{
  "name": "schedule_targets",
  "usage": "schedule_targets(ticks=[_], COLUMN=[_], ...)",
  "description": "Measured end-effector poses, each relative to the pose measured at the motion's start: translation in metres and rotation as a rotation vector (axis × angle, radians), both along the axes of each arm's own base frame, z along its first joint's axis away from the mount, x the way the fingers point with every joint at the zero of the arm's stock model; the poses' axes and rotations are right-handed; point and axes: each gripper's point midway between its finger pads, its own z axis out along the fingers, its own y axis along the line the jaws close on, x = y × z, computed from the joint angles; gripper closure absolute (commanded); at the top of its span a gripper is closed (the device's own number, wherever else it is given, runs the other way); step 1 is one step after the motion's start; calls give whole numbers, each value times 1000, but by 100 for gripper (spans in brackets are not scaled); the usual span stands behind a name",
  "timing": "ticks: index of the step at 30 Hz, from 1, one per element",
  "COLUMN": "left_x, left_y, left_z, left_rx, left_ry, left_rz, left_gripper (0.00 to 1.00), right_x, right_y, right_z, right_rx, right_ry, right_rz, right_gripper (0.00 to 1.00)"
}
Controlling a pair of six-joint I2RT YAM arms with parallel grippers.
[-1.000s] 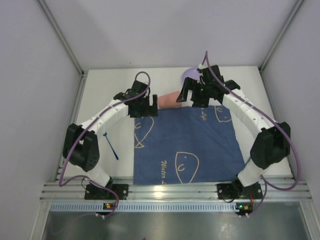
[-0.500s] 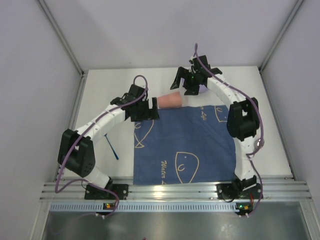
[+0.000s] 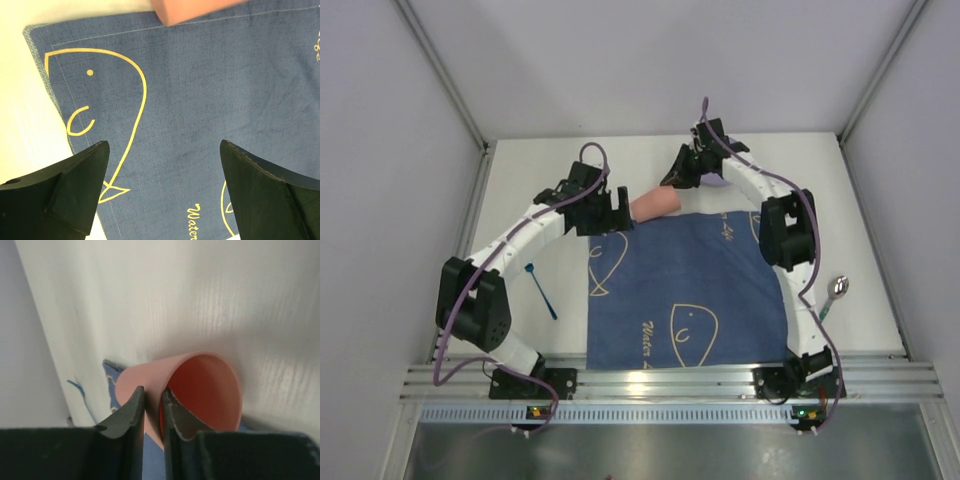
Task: Set the dinner table for one person
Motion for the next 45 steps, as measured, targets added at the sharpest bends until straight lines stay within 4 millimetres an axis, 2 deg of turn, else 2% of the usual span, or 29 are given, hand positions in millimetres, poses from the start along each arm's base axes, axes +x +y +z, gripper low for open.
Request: schedule_targets(ticks=[2, 6, 8, 10, 13, 15, 17, 19, 20, 21, 23, 27, 29, 31, 33, 39, 43, 45], left_x=[1, 2, 2, 3, 6, 5, 2, -4, -8, -14, -26, -39, -40, -41, -41, -36, -20, -4], left_y=[0, -1, -1, -1, -1, -1, 1, 3, 5, 7, 12, 17, 19, 21, 22, 24, 15, 6], left_z=[2, 4, 6, 10, 18, 22, 25, 30, 31, 33, 37, 44, 45, 44, 44, 45, 40, 38], left_rx=[-5, -12, -13, -13, -17, -22, -29, -40, -46, -52, -66, -85, -82, -79, -74, -65, -78, -92], left_ry=[-2, -3, -3, -5, -19, -24, -24, -29, -30, -31, -33, -43, -45, -38, -37, -58, -57, -63], left_rz=[2, -2, -2, 2, 12, 18, 30, 45, 52, 60, 77, 99, 110, 118, 123, 136, 138, 139], left_gripper=[4, 4, 4, 4, 4, 4, 4, 4, 4, 4, 4, 4, 3, 3, 2, 2, 2, 2], right_x=[-4, -15, -23, -32, -40, -50, -64, -84, -93, -101, -111, -118, -125, -130, -129, -135, -147, -154], right_y=[4, 5, -2, -18, -56, -94, -127, -160, -172, -182, -201, -223, -230, -234, -236, -231, -231, -228], right_z=[3, 27, 42, 64, 100, 135, 160, 177, 179, 177, 158, 95, 56, 32, 26, 27, 32, 39], right_rx=[36, 79, 61, 19, -107, -228, -331, -433, -476, -516, -610, -772, -840, -877, -883, -863, -832, -799], right_ry=[12, -3, -28, -67, -150, -238, -304, -345, -352, -347, -315, -188, -106, -59, -61, -93, -94, -98], right_rz=[-1, 10, 9, 1, -49, -118, -187, -257, -285, -302, -332, -325, -301, -290, -306, -356, -399, -408], right_gripper=[100, 100, 100, 100, 100, 100, 100, 100, 100, 100, 100, 100, 100, 100, 100, 100, 100, 90])
